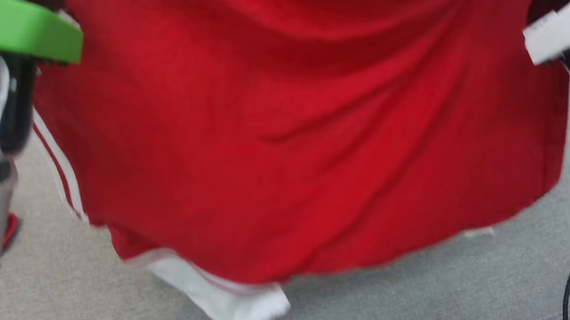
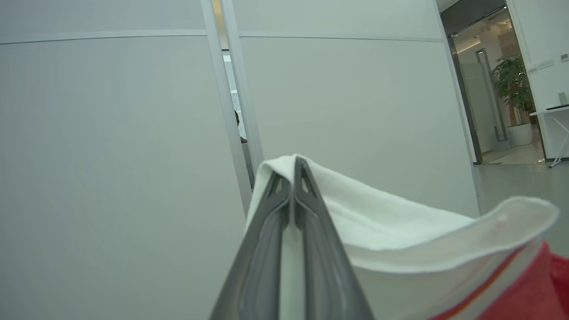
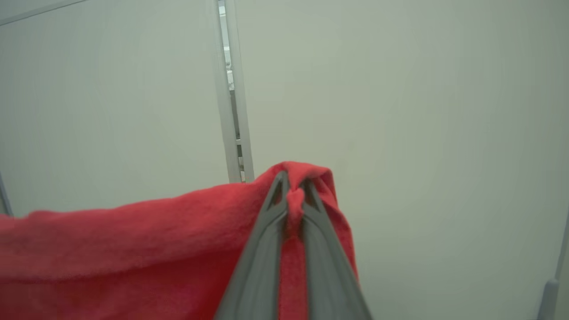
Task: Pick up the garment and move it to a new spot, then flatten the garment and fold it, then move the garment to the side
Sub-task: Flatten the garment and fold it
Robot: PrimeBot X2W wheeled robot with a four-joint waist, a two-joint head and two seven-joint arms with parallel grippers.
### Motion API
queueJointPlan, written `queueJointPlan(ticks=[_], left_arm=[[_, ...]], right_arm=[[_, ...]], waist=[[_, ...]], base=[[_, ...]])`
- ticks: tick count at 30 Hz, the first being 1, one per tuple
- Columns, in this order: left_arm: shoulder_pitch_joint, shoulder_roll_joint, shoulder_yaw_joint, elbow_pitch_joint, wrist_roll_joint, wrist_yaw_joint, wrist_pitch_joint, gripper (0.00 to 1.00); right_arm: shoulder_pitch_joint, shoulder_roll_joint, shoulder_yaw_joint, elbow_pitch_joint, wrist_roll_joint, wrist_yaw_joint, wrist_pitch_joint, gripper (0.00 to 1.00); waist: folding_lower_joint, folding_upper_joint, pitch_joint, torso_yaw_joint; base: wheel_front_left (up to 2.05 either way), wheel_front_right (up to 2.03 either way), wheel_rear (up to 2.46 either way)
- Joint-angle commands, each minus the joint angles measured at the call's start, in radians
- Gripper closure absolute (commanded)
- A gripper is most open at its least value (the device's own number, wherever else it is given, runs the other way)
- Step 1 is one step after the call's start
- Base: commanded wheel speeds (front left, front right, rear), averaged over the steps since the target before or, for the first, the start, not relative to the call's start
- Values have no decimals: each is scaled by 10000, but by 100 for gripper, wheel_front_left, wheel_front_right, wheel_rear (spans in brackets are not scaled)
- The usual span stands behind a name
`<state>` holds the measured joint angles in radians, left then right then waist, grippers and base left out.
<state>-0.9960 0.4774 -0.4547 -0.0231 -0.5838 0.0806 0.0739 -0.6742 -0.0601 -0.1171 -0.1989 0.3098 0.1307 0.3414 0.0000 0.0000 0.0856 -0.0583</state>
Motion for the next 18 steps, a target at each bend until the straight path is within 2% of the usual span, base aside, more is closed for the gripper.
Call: queueJointPlan(ticks=[1, 6, 10, 13, 18], left_arm=[[-469, -112, 2, 375, 64, -114, -19, 100], [-2434, -492, -211, 2444, 686, -558, -603, 100], [-4034, -1002, -405, 4142, 1233, -812, -1616, 100], [-4784, -1435, -613, 5416, 1567, -1005, -2579, 100], [-5217, -2010, -481, 7022, 1548, -1160, -3294, 100]], right_arm=[[-541, -37, 75, 376, -199, -1, -150, 100], [-2992, 11, -58, 2775, -972, -3, -1147, 100], [-4990, 60, -262, 4685, -2065, -1, -2334, 100], [-6027, 83, -584, 6261, -2611, -1, -3255, 100], [-6700, 88, -626, 8623, -3425, -1, -4538, 100]], waist=[[0, 0, 1068, -107], [0, 0, 2109, -114], [0, 0, 2691, 66], [0, 0, 3017, 282], [0, 0, 3666, 610]], base=[[0, 0, 0], [0, 0, 0], [0, 0, 0], [0, 0, 0], [0, 0, 0]])
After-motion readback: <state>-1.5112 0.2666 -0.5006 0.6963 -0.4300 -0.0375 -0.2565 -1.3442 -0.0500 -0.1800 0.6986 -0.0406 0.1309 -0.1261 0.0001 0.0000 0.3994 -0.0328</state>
